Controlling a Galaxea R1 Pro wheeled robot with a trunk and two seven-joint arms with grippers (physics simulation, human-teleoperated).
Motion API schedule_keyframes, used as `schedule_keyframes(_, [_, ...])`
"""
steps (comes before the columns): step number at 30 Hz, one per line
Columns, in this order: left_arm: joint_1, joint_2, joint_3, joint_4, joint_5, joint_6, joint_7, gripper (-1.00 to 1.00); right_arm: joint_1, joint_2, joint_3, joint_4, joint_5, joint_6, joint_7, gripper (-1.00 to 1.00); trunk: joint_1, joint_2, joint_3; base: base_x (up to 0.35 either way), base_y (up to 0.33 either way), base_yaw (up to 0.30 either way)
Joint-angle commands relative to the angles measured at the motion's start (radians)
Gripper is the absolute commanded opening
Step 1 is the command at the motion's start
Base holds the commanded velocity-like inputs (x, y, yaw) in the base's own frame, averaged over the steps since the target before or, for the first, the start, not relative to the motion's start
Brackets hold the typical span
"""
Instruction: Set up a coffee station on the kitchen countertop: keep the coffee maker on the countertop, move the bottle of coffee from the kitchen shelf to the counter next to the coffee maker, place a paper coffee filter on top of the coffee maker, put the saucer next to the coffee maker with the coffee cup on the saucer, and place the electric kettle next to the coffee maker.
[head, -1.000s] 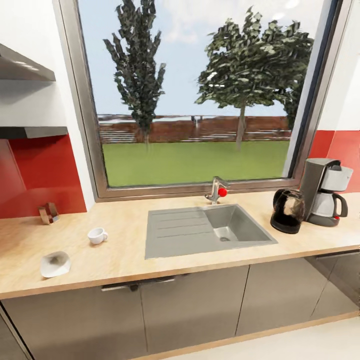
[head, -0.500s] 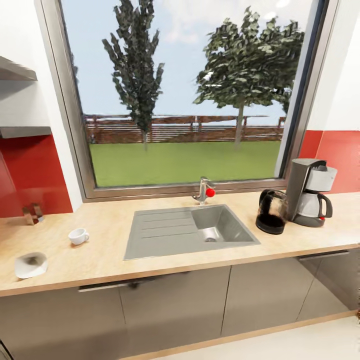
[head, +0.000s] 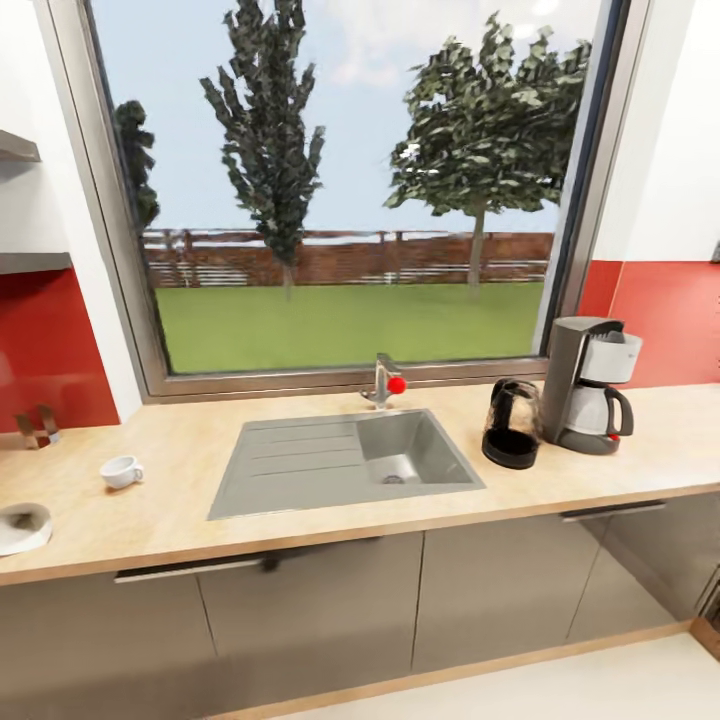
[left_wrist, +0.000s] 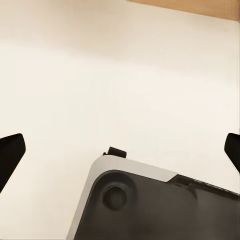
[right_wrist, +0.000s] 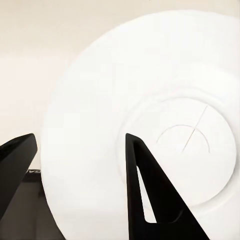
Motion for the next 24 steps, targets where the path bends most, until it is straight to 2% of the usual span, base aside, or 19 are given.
schedule_keyframes(1, [-0.001, 0.000, -0.003, 0.001, 0.005, -0.004, -0.002, 1.00, -0.001, 0.001, 0.009, 0.003, -0.010, -0.006, -0.002, -1.00, 0.000, -0.001, -0.002, 0.000, -0.291, 0.091])
schedule_keyframes(11, [-0.001, 0.000, -0.003, 0.001, 0.006, -0.005, -0.001, 1.00, -0.001, 0.003, 0.009, 0.003, -0.010, -0.006, -0.002, -1.00, 0.000, -0.001, -0.004, 0.000, -0.291, 0.232])
schedule_keyframes(24, [-0.001, 0.000, -0.003, 0.001, 0.006, -0.005, -0.002, 1.00, -0.001, 0.000, 0.009, 0.003, -0.012, -0.012, -0.001, -1.00, 0.000, -0.001, -0.004, 0.000, -0.291, 0.010])
